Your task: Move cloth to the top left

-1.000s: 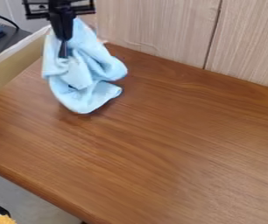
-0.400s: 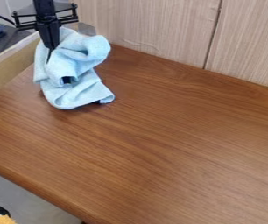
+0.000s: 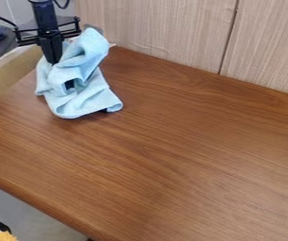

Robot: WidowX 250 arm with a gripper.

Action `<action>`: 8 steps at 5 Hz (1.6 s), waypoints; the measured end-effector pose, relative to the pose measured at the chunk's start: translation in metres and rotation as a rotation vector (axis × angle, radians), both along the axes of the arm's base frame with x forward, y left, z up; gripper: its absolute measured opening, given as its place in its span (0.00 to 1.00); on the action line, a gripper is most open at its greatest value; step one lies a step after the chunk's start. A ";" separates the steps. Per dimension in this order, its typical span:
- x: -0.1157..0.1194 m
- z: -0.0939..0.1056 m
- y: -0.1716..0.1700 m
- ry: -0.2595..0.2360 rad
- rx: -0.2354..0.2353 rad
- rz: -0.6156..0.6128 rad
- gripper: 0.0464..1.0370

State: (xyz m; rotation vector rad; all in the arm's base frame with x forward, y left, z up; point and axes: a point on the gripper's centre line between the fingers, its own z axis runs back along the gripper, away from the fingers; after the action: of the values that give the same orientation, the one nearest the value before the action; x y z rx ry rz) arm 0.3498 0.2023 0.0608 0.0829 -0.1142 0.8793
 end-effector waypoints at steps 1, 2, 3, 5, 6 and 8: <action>0.002 -0.006 0.002 -0.007 -0.009 0.017 0.01; 0.004 -0.008 0.004 -0.008 -0.009 0.026 0.03; 0.003 -0.009 0.005 -0.002 -0.020 0.024 0.18; 0.001 -0.009 0.005 0.005 -0.023 0.016 0.75; 0.001 -0.010 0.004 0.010 -0.025 0.014 0.96; 0.002 0.011 -0.005 -0.018 -0.001 -0.021 0.96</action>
State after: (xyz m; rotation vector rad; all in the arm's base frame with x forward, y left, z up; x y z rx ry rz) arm 0.3522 0.1976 0.0714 0.0731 -0.1316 0.8596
